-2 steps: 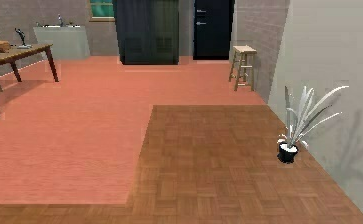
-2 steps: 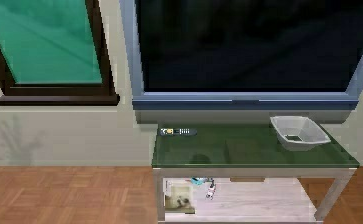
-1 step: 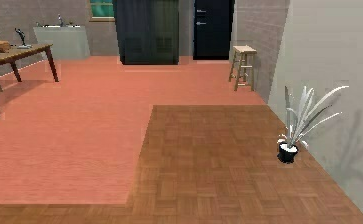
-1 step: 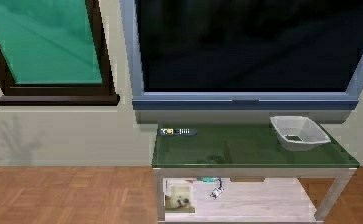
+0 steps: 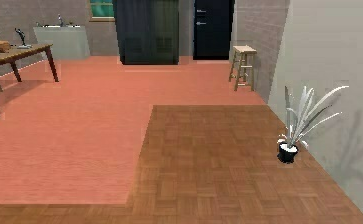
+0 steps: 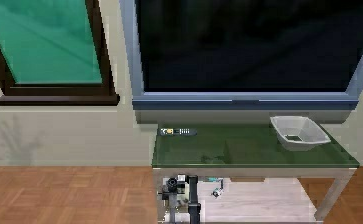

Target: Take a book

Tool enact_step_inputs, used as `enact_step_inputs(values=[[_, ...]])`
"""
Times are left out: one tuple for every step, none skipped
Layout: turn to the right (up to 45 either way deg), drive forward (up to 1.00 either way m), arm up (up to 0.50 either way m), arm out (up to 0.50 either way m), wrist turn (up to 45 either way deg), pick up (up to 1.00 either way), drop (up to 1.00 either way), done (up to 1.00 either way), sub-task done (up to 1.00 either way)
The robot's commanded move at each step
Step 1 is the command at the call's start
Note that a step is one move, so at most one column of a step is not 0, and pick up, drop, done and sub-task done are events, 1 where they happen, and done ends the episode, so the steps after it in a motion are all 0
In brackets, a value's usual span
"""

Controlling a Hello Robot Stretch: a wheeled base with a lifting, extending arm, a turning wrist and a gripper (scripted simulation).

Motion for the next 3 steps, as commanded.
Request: enact_step_inputs(values=[[0.0,0.0,0.0,0.0,45.0,0.0,0.0,0.0,0.0],[0.0,0.0,0.0,0.0,45.0,0.0,0.0,0.0,0.0],[0.0,0.0,0.0,0.0,45.0,0.0,0.0,0.0,0.0]])
